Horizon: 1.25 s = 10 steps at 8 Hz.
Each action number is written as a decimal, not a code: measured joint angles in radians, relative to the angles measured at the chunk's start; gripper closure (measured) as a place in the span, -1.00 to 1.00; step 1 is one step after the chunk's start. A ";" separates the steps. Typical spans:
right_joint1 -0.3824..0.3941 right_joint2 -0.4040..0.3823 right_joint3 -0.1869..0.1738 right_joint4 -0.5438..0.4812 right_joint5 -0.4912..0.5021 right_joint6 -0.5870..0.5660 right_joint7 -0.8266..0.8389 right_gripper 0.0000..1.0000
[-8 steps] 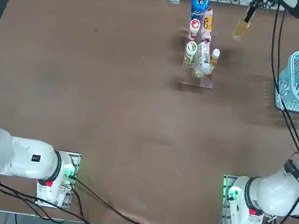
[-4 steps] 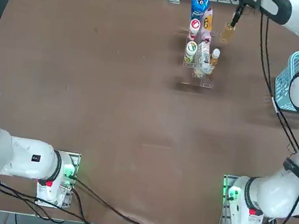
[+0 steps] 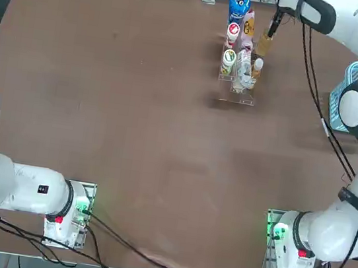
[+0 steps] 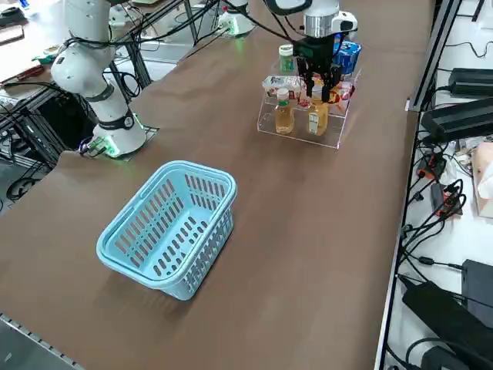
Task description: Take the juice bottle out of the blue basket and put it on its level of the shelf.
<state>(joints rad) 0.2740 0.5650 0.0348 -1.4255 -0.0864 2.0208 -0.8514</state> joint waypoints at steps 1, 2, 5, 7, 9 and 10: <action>0.006 0.010 0.001 0.000 0.000 0.005 -0.003 -0.09; 0.012 0.018 0.003 0.000 0.000 0.013 -0.004 -0.09; 0.026 0.031 0.003 0.000 0.000 0.019 -0.006 -0.09; 0.030 0.041 0.003 0.000 0.000 0.021 -0.008 -0.09; 0.030 0.050 0.003 0.000 0.000 0.034 -0.009 -0.09; 0.030 0.053 0.003 0.000 0.000 0.040 -0.009 -0.09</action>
<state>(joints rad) 0.3045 0.6176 0.0380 -1.4252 -0.0867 2.0610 -0.8605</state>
